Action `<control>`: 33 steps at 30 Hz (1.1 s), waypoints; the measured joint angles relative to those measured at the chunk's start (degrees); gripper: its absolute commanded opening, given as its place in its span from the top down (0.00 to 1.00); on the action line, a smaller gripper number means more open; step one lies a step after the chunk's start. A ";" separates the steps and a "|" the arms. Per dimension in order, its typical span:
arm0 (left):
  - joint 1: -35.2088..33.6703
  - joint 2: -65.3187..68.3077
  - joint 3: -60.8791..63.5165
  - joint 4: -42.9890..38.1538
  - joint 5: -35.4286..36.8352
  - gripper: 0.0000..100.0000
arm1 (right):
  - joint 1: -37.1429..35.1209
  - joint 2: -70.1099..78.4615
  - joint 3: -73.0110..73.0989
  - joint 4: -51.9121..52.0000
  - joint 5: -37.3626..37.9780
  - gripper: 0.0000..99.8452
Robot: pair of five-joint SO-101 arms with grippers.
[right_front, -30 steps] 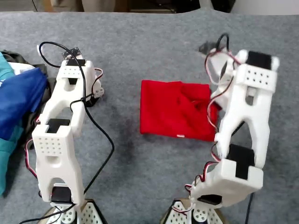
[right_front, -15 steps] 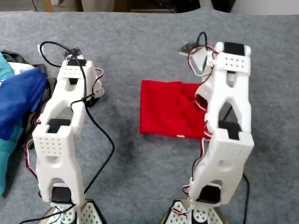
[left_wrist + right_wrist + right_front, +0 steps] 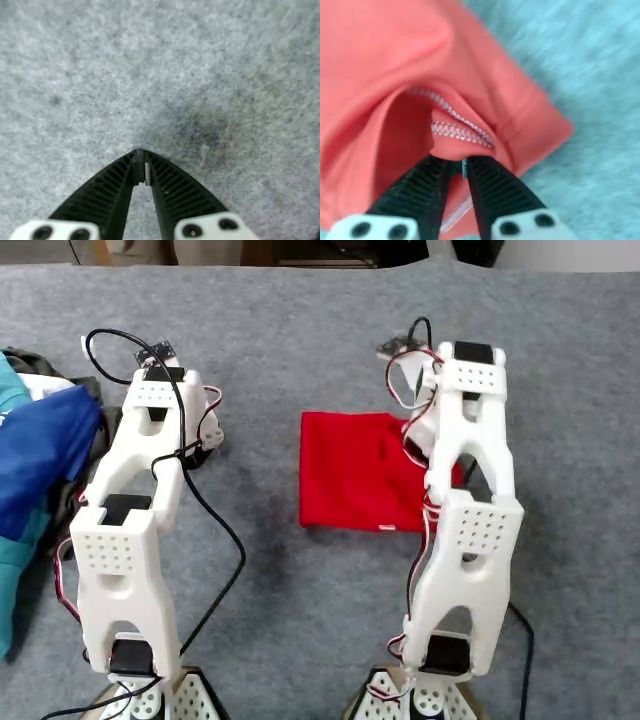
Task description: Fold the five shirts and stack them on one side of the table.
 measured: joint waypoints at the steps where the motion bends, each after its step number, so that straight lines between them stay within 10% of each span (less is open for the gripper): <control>1: 0.00 0.00 0.00 0.00 0.00 0.98 | -0.09 0.53 -1.76 0.00 0.00 0.99; 33: 0.00 0.00 0.00 0.00 0.00 0.98 | 3.25 10.90 -37.71 9.67 -1.41 0.99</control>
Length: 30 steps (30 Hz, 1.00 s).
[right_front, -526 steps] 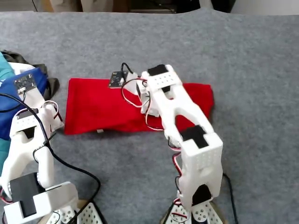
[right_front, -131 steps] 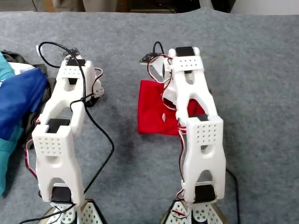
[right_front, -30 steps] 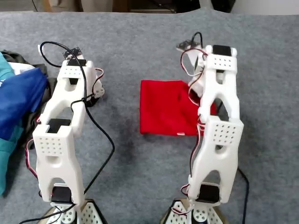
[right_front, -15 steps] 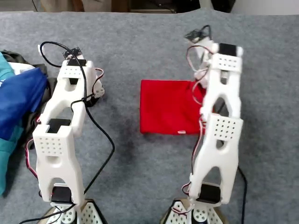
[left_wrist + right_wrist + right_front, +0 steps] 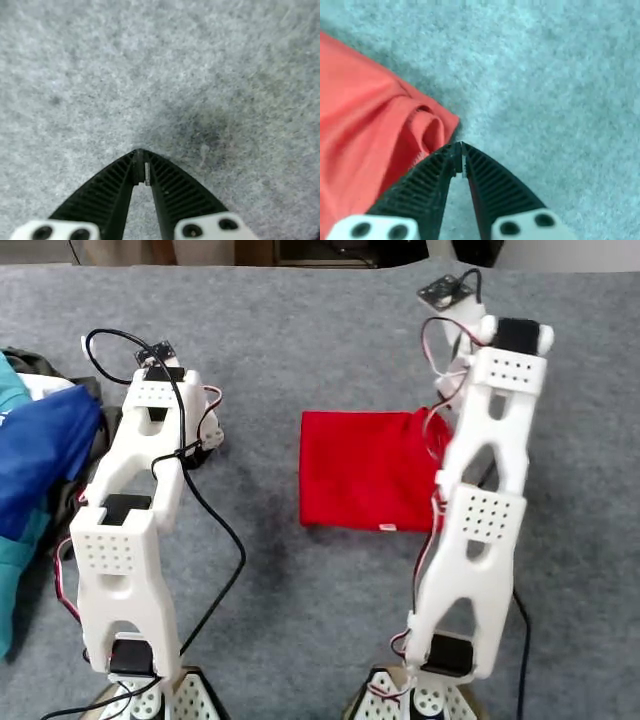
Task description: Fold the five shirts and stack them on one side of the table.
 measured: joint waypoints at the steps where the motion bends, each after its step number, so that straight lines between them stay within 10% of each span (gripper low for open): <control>1: 0.00 0.00 0.00 0.00 0.00 0.98 | -1.23 0.00 0.70 0.00 -0.18 0.99; 10: 0.09 0.00 0.00 0.00 0.00 0.98 | -11.34 -2.55 11.43 0.00 -0.18 0.99; 30: 0.88 -0.09 0.35 -0.26 -0.26 0.98 | -0.97 7.30 1.67 -4.40 -3.78 0.99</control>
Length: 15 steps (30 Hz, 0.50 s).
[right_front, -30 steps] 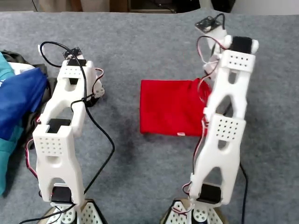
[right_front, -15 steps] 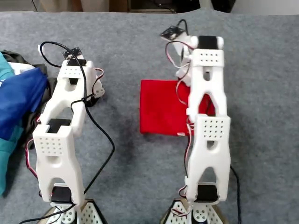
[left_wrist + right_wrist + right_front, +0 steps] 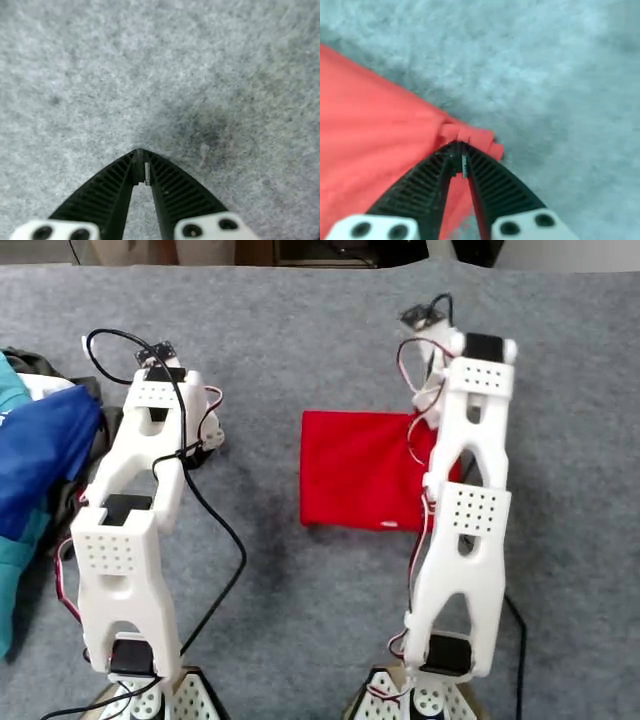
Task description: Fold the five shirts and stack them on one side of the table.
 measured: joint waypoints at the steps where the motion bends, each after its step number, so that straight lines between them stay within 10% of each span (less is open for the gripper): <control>1: 0.62 0.00 -0.09 0.00 -0.62 0.98 | 0.35 0.00 -2.11 0.70 0.00 0.99; 9: 16.53 0.26 -16.97 3.52 -2.02 0.98 | 5.98 -1.14 -10.20 4.66 -0.09 0.99; 15: 24.18 4.75 -30.86 3.16 1.49 0.98 | 7.03 -18.46 10.37 4.66 2.11 0.99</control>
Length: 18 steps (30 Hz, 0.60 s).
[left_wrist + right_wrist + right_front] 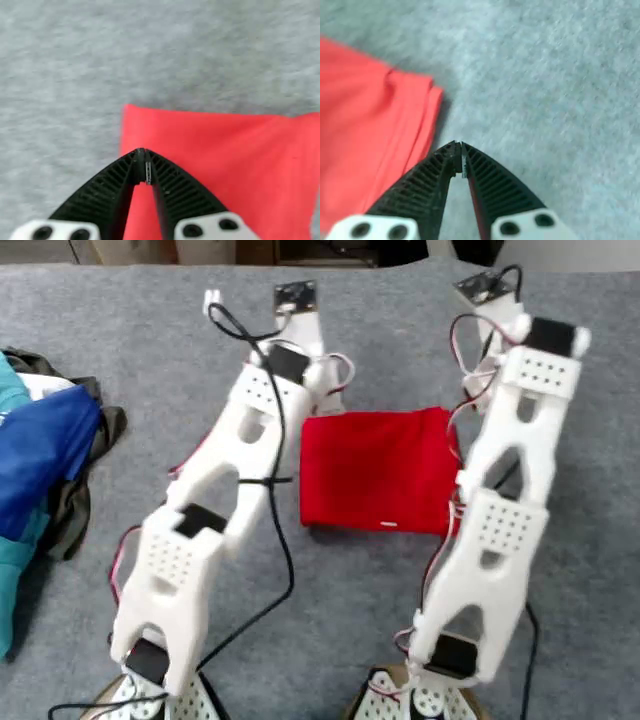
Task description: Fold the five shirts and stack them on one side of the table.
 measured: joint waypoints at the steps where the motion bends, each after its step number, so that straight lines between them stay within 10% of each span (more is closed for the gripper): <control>1: 0.62 1.58 -1.32 0.00 0.35 0.98 | 0.00 -3.96 5.10 0.00 0.53 0.99; 18: 0.70 13.63 -4.57 0.00 0.79 0.98 | -1.67 -49.76 92.84 -34.02 3.43 0.99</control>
